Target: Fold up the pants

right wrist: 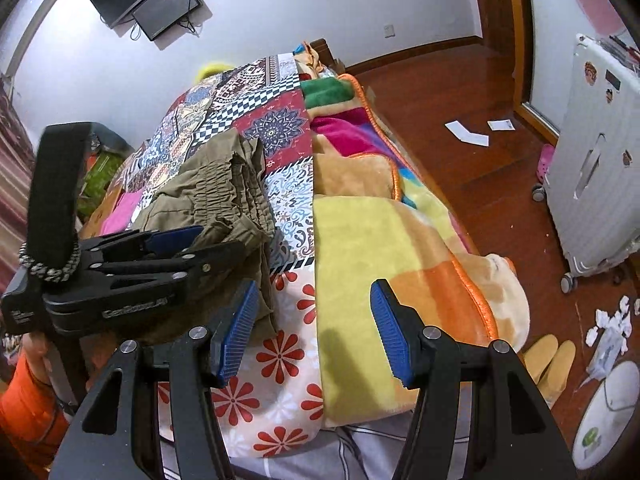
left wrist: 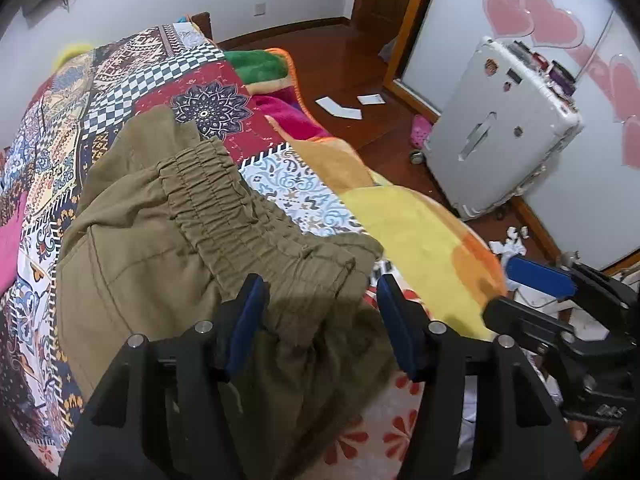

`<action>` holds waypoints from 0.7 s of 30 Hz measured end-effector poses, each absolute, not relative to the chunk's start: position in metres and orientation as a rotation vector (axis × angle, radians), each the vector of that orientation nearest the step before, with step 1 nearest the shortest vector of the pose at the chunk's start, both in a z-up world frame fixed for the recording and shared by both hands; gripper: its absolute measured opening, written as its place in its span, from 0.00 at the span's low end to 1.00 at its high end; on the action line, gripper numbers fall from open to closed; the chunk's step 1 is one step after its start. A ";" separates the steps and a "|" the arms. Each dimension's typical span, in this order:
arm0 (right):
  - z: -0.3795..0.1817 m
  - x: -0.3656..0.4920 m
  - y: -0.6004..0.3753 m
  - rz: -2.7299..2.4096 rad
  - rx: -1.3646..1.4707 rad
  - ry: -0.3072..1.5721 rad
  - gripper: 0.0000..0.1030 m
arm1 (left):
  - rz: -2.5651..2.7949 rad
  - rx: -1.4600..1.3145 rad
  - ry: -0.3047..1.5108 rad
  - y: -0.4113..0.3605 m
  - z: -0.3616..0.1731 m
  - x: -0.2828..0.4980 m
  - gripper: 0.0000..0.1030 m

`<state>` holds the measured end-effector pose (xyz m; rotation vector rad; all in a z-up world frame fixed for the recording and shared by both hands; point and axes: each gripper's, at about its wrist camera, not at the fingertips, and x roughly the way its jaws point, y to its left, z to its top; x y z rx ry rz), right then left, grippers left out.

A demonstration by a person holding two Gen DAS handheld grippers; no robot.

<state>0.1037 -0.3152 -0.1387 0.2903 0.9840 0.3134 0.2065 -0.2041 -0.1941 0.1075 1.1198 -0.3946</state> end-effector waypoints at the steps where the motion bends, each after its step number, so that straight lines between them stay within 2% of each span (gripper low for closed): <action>1: -0.137 0.103 -0.314 0.315 0.288 0.982 0.53 | -0.401 0.102 1.114 -0.203 -0.190 0.204 0.57; 8: -0.129 0.105 -0.295 0.357 0.257 0.970 0.53 | -0.380 0.047 1.015 -0.158 -0.146 0.187 0.58; 10: -0.126 0.106 -0.285 0.376 0.243 0.967 0.53 | -0.329 0.031 0.974 -0.134 -0.135 0.189 0.69; 11: -0.125 0.108 -0.279 0.388 0.233 0.965 0.53 | -0.296 0.029 0.955 -0.120 -0.132 0.190 0.70; 21: -0.125 0.116 -0.231 0.440 0.180 0.975 0.56 | -0.100 -0.032 1.037 -0.018 -0.169 0.231 0.71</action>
